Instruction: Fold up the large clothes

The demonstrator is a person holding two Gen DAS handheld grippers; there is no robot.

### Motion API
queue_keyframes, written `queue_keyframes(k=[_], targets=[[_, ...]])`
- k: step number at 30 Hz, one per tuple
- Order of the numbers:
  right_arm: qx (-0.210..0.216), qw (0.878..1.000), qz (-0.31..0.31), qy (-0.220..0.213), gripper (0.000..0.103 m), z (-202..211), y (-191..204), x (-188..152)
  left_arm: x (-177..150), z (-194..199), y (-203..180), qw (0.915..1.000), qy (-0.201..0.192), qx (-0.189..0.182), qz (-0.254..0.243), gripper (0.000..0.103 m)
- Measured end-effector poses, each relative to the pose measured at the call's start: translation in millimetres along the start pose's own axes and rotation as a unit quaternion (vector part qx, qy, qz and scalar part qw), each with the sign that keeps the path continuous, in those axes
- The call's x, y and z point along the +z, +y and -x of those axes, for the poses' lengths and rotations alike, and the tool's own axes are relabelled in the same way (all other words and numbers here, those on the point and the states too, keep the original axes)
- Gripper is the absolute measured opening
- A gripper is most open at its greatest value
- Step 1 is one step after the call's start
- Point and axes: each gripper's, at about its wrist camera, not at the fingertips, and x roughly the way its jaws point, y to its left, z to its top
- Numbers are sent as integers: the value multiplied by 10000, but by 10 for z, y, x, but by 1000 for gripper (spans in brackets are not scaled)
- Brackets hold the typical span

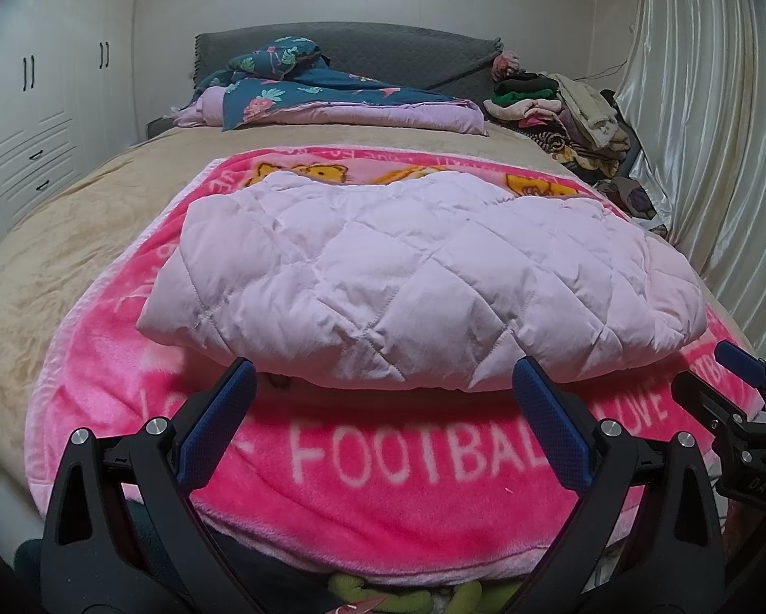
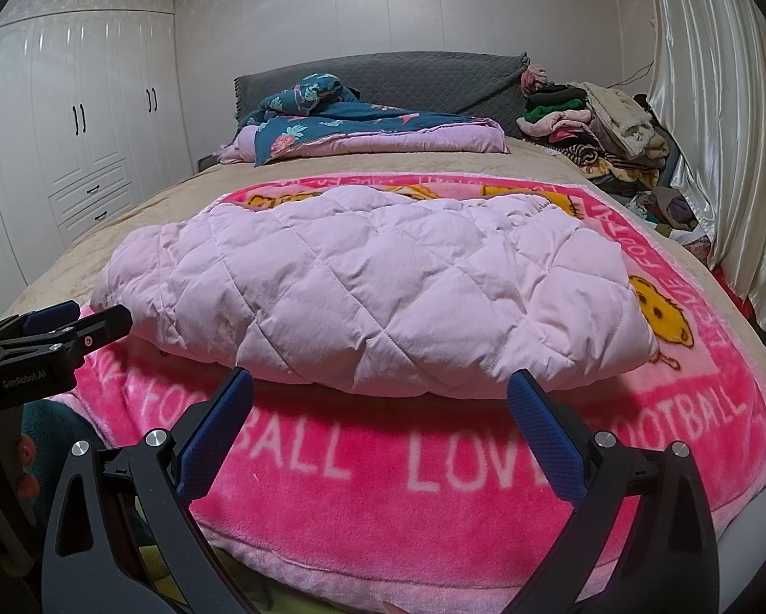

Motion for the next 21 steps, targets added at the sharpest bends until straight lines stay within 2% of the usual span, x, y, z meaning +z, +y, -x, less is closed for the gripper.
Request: queue_keyframes(k=[9, 15, 21], targets=[[-17, 10000, 12, -9, 99, 1, 3, 4, 1, 4, -5, 10000, -4, -13, -12, 94], [-185, 9997, 157, -88, 99, 18, 22, 8, -3, 26, 44, 9999, -71, -81, -86, 94], [-345, 9990, 196, -197, 99, 47, 0, 22, -27, -71, 28, 9998, 177, 57, -41, 94]])
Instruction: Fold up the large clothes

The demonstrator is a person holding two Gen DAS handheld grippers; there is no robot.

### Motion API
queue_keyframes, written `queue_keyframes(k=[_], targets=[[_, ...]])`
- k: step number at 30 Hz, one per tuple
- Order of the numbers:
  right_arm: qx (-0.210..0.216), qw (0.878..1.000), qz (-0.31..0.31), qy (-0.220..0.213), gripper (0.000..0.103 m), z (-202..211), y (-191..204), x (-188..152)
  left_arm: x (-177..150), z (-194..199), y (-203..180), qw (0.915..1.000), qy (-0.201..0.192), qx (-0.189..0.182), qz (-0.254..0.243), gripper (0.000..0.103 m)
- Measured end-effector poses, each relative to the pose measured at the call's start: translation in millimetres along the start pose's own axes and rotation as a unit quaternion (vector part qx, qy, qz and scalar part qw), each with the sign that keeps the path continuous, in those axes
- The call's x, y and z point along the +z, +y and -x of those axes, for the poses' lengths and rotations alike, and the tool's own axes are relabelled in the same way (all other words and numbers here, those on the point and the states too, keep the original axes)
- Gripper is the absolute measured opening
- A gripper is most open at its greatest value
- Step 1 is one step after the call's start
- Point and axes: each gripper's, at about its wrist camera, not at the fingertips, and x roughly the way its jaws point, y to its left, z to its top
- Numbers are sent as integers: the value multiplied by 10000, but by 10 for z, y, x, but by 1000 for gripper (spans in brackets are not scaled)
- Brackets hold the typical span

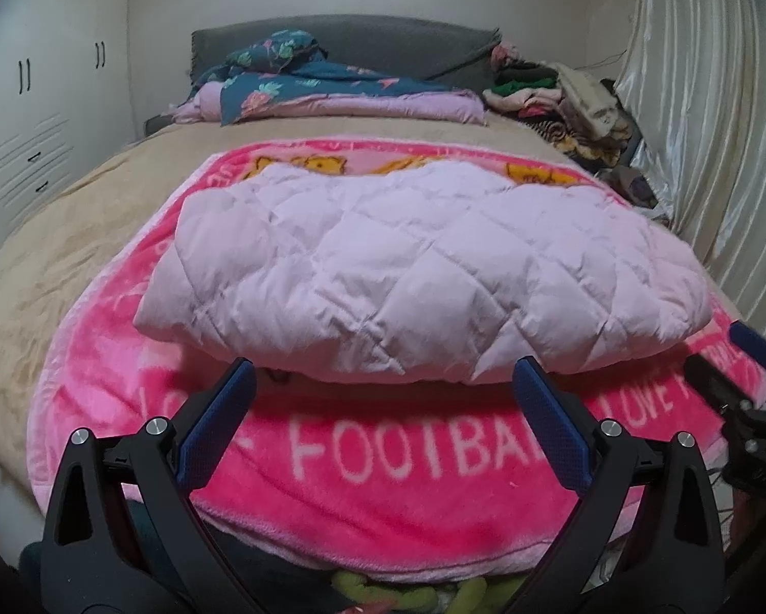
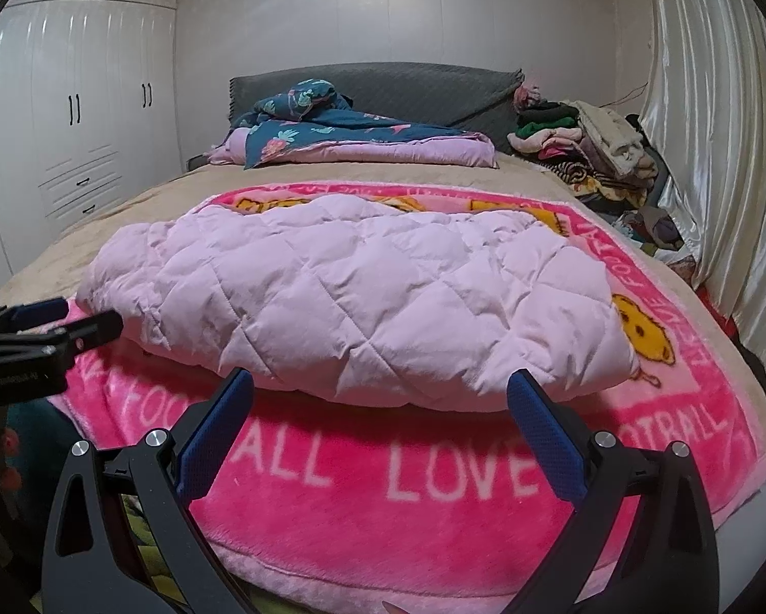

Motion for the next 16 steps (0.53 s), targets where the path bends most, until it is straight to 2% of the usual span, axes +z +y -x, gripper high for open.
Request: queue_keyframes(k=[5, 8, 12, 13, 14, 16], targets=[[-176, 9996, -201, -79, 99, 23, -129, 46, 4, -25, -17, 9999, 47, 112, 44, 94], [-367, 9979, -506, -180, 99, 56, -317, 62, 40, -42, 60, 9998, 53, 25, 166, 94], [-1165, 9859, -1183, -219, 99, 149, -994, -7, 135, -175, 346, 9981, 217, 70, 567, 94], [-1402, 9813, -1306, -203, 99, 169, -1190, -53, 195, -231, 535, 9965, 261, 159, 781, 94], [-1687, 9749, -1448, -143, 99, 185, -1411, -117, 247, -262, 676, 9951, 259, 237, 925, 94], [-2457, 9508, -1885, 49, 99, 247, -2053, -365, 378, -327, 1041, 9905, 236, 510, 1253, 94]])
